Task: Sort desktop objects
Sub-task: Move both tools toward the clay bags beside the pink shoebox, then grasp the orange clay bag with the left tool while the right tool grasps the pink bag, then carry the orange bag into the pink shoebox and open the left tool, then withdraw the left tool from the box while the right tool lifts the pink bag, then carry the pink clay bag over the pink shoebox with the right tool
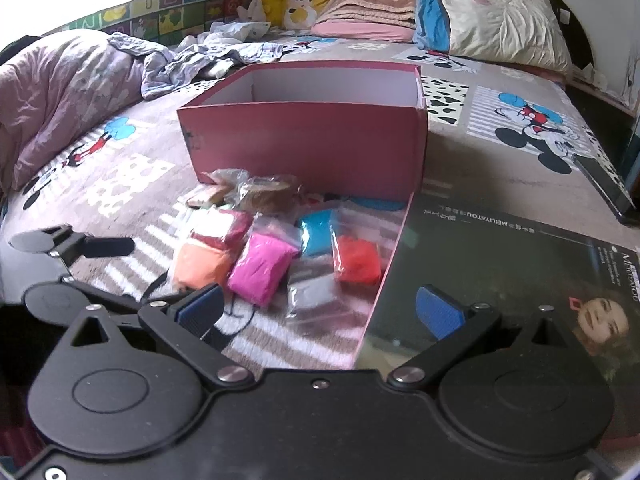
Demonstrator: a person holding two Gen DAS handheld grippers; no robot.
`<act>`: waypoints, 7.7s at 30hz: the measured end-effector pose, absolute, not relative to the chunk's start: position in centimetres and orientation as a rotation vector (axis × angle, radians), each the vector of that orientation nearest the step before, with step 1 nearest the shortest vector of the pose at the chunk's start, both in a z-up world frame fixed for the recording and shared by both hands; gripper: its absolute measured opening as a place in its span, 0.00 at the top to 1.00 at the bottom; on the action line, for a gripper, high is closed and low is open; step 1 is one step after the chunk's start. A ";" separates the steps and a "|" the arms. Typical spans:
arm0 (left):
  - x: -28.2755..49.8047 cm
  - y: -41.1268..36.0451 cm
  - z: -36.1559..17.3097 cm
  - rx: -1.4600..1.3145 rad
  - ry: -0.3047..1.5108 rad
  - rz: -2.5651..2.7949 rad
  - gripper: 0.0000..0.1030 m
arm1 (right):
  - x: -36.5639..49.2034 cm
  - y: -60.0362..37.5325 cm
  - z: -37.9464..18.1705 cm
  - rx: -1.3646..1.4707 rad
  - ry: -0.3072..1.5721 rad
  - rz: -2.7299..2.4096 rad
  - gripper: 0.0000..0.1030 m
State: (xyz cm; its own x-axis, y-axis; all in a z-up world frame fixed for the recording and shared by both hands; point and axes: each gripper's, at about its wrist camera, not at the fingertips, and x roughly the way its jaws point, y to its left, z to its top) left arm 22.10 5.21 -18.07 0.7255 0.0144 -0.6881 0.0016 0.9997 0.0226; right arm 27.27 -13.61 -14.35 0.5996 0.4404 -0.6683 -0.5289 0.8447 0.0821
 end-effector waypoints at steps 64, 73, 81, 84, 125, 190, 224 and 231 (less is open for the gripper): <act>20.0 11.8 -10.2 -0.190 0.670 -0.022 0.45 | 30.4 -4.8 -17.5 -0.530 0.800 0.920 0.34; 20.3 11.6 -9.3 -0.208 0.654 -0.044 0.45 | 27.3 -6.7 -16.3 -0.431 0.760 0.877 0.38; 21.5 11.5 -8.1 -0.198 0.625 -0.056 0.45 | 26.3 -8.4 -17.1 -0.360 0.806 0.756 0.38; 22.4 11.4 -7.4 -0.188 0.609 -0.056 0.45 | 26.3 -8.9 -17.4 -0.337 0.826 0.749 0.38; 46.8 11.9 -11.9 -0.032 0.943 0.005 0.45 | 25.5 -8.7 -18.9 -0.226 0.858 0.802 0.41; 35.7 8.0 -4.2 0.048 0.747 0.030 0.31 | 24.2 -9.1 -19.3 -0.184 0.803 0.701 0.59; 26.8 10.1 -6.2 -0.067 0.662 0.018 0.31 | 26.0 -12.4 -11.2 -0.051 0.660 0.735 0.62; 23.7 9.6 -8.5 -0.077 0.635 0.026 0.31 | 28.3 -12.5 -9.4 -0.065 0.617 0.732 0.62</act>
